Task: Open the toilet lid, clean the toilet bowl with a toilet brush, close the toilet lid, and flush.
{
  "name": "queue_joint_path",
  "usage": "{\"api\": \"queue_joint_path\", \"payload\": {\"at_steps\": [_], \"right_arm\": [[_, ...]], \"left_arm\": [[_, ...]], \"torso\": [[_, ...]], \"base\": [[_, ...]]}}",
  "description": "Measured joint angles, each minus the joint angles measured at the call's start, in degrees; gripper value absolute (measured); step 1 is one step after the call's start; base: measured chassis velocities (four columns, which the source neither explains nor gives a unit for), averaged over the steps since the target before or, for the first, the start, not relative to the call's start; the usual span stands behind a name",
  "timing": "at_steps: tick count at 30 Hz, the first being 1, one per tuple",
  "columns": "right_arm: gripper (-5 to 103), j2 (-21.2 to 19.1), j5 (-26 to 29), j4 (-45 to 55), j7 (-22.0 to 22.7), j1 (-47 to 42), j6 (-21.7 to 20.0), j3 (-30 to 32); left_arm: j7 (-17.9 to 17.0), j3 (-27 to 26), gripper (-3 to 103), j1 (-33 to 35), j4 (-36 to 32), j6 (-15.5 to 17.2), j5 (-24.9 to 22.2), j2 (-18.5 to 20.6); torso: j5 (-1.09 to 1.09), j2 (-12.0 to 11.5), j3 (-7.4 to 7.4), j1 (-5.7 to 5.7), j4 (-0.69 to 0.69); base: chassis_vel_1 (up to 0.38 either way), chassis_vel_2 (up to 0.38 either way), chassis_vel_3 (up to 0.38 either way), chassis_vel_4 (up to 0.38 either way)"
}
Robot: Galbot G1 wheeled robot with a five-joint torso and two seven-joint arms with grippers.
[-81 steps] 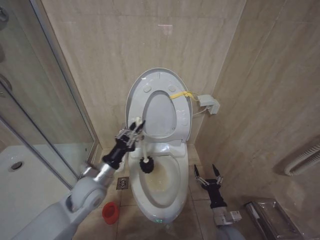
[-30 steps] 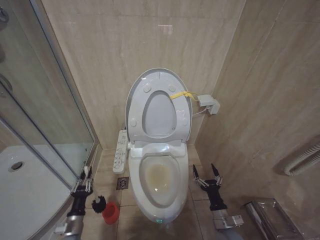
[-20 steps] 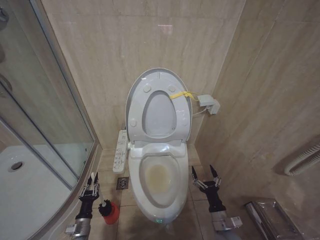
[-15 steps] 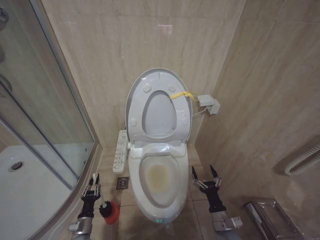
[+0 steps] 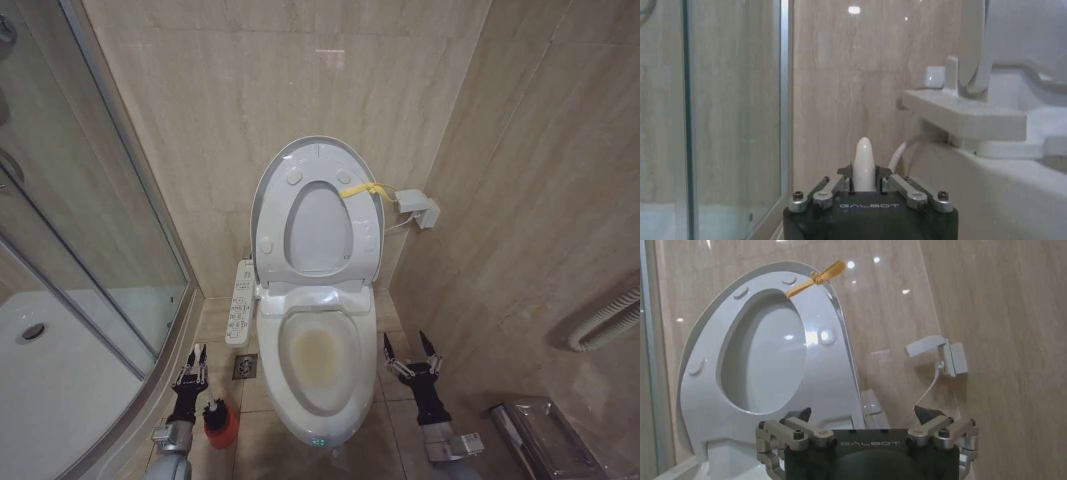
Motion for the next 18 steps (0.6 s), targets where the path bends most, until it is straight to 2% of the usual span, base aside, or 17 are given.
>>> {"api": "queue_joint_path", "payload": {"at_steps": [10, 18], "right_arm": [[100, 0.16, 0.05, -0.37, 0.11, 0.22, -0.03, -0.01], [100, 0.02, 0.46, -0.30, 0.11, 0.10, 0.01, 0.13]], "left_arm": [[-0.01, -0.23, 22, -0.50, 3.41, -0.27, 1.57, -1.19], [-0.73, -0.20, 22, 0.87, 2.53, 0.40, 2.85, -1.96]], "torso": [[0.00, 0.00, 0.00, 0.00, 0.01], [0.00, 0.00, -0.01, 0.00, 0.00]], "base": [[0.000, 0.000, 0.000, 0.000], [0.000, 0.000, 0.000, 0.000]]}}
